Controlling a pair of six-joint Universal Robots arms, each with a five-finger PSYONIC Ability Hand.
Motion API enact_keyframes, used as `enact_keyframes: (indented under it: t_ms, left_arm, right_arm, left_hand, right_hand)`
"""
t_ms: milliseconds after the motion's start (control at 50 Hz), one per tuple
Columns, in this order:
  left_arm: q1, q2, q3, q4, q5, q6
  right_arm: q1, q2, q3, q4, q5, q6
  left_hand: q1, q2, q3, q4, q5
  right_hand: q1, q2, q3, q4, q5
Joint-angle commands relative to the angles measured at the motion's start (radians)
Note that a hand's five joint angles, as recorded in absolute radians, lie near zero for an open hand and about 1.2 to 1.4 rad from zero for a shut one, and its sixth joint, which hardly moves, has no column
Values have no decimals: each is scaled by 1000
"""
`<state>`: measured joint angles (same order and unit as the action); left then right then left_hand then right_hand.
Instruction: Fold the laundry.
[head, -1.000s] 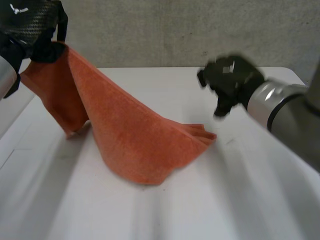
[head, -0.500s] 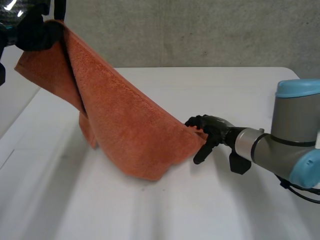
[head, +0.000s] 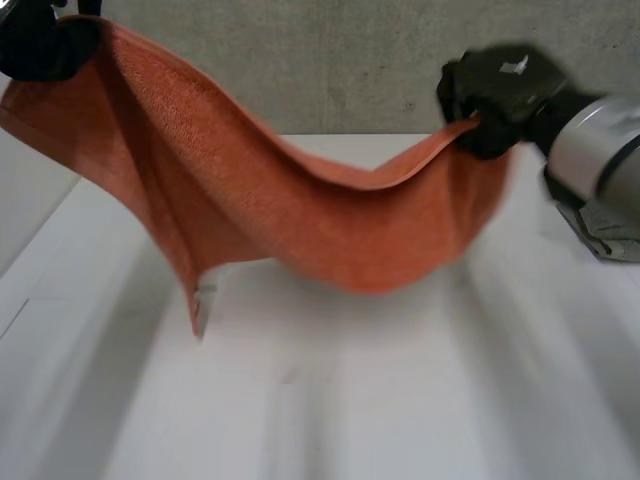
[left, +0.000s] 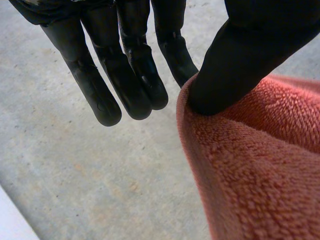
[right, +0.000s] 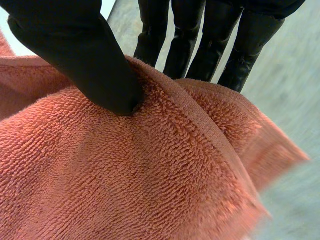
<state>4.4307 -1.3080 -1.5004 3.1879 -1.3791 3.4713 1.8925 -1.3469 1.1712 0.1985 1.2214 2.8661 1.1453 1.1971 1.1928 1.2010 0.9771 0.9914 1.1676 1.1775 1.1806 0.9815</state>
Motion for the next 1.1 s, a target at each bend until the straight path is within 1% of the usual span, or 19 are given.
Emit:
enact_keyframes:
  t_ms: [20,100,160,180,260,340,400,520,540,560,580,600,620,660,720,740,820,960,1100]
  left_arm:
    - [29,-16,-12,0,-12,-1]
    - [19,-54,-46,0,-12,-1]
    - [13,-132,-75,1,-12,-1]
    - [13,-181,-81,1,-12,-1]
    - [10,-327,-67,7,-14,0]
    - [-10,-476,-18,7,-32,0]
    - [-30,-562,23,4,-67,0]
    - [-54,-602,32,10,-103,0]
    - [-56,-603,32,12,-104,-4]
    - [-57,-602,31,15,-104,-6]
    - [-57,-600,29,17,-104,-6]
    - [-57,-599,28,18,-104,-6]
    - [-59,-596,26,23,-104,-8]
    - [-63,-588,25,23,-106,-8]
    - [-76,-582,25,23,-107,-6]
    - [-77,-580,23,23,-107,-6]
    - [-79,-544,19,21,-110,-8]
    - [-80,-468,-18,21,-110,-12]
    - [-88,-412,-55,21,-110,-11]
  right_arm:
    - [-12,-77,-109,269,-6,-296]
    - [-4,-37,-130,369,4,-372]
    - [-3,26,-128,417,6,-418]
    - [-3,78,-122,450,6,-453]
    - [-1,167,-120,487,26,-508]
    - [0,264,-133,484,56,-511]
    - [4,344,-150,457,75,-488]
    - [-4,423,-154,357,76,-390]
    - [-6,425,-154,349,78,-383]
    - [-7,425,-154,342,78,-367]
    - [-9,425,-153,337,78,-358]
    - [-10,417,-150,328,76,-329]
    - [-12,414,-150,325,76,-311]
    - [-15,407,-150,314,76,-265]
    - [-38,367,-131,291,72,-144]
    - [-61,330,-116,282,66,-72]
    - [-105,224,-53,260,47,74]
    - [-141,146,73,266,21,168]
    - [-162,-7,290,259,30,208]
  left_hand:
    - [251,199,203,195,245]
    - [251,199,203,195,245]
    - [251,199,203,195,245]
    - [251,199,203,195,245]
    - [251,199,203,195,245]
    - [251,199,203,195,245]
    - [251,199,203,195,245]
    - [251,199,203,195,245]
    - [251,199,203,195,245]
    - [251,199,203,195,245]
    - [251,199,203,195,245]
    - [251,199,203,195,245]
    - [251,199,203,195,245]
    - [251,199,203,195,245]
    - [251,199,203,195,245]
    - [251,199,203,195,245]
    - [251,199,203,195,245]
    - [251,199,203,195,245]
    - [251,199,203,195,245]
  right_hand:
    - [405,229,219,216,240]
    - [405,229,219,216,240]
    - [405,229,219,216,240]
    - [405,229,219,216,240]
    - [405,229,219,216,240]
    - [405,229,219,216,240]
    - [405,229,219,216,240]
    - [405,229,219,216,240]
    - [278,102,92,89,113]
    - [-43,-219,-229,-232,-208]
    - [-264,-440,-450,-453,-429]
    - [-682,-858,-868,-871,-847]
    - [-785,-961,-971,-974,-950]
    - [-817,-993,-1003,-1006,-981]
    - [-817,-993,-1003,-1006,-981]
    - [-817,-993,-1003,-1006,-981]
    - [-817,-993,-1003,-1006,-981]
    - [-817,-993,-1003,-1006,-981]
    - [-817,-993,-1003,-1006,-981]
